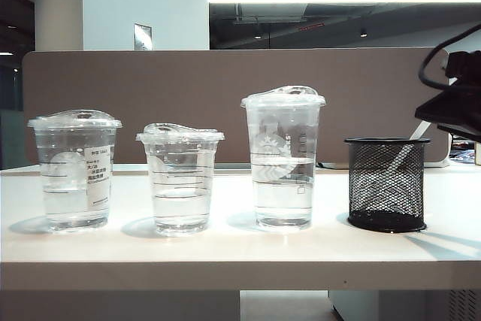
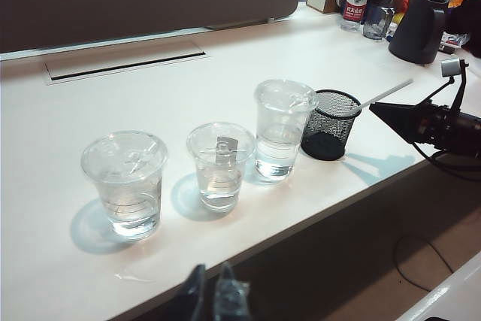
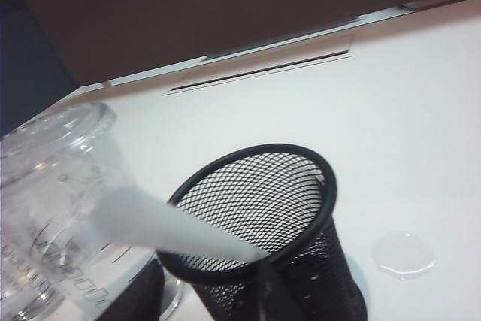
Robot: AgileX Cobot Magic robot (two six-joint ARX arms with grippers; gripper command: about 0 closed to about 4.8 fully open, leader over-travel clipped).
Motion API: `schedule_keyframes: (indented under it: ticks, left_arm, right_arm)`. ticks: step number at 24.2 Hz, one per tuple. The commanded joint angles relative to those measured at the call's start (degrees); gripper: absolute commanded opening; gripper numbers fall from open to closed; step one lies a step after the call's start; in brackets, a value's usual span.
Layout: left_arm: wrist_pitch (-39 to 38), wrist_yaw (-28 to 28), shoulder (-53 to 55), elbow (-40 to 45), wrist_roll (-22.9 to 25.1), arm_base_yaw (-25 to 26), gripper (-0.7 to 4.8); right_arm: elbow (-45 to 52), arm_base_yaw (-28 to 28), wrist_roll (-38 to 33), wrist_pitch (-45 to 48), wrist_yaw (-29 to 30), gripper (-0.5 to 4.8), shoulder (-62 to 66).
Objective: Pick up the straw and insert it into the small coffee cup.
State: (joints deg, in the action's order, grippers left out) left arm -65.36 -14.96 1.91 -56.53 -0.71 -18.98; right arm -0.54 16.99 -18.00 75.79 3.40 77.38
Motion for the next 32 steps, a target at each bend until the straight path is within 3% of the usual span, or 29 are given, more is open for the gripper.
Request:
schedule_keyframes:
  ticks: [1, 13, 18, 21, 25, 28, 32]
  left_arm:
    - [0.72, -0.31, 0.11, -0.11, 0.26, -0.02, 0.21]
    - [0.72, -0.33, 0.11, -0.11, 0.26, -0.02, 0.21]
    - [0.72, -0.31, 0.11, -0.11, 0.26, -0.02, 0.21]
    - [0.72, -0.31, 0.11, -0.11, 0.26, -0.02, 0.21]
    - [0.72, -0.31, 0.11, -0.11, 0.26, -0.02, 0.21]
    - [0.72, -0.31, 0.11, -0.11, 0.26, -0.02, 0.21]
    - [0.72, -0.31, 0.11, -0.11, 0.26, -0.02, 0.21]
  right_arm:
    - [-0.13, 0.02, 0.02, 1.33, -1.49, 1.81, -0.13]
    - [-1.4, 0.0, 0.02, 2.82, -2.29, 1.76, -0.13]
    - [-2.75, 0.0, 0.02, 2.89, -2.27, 1.27, -0.13]
    - [-2.99, 0.0, 0.02, 2.86, -2.19, 0.51, -0.13]
    - [-3.28, 0.0, 0.02, 2.91, -2.19, 0.39, -0.13]
    - [-3.28, 0.0, 0.02, 3.65, -2.21, -0.03, -0.13]
    - [-4.76, 0.0, 0.04, 4.33, -1.81, -0.01, -1.46]
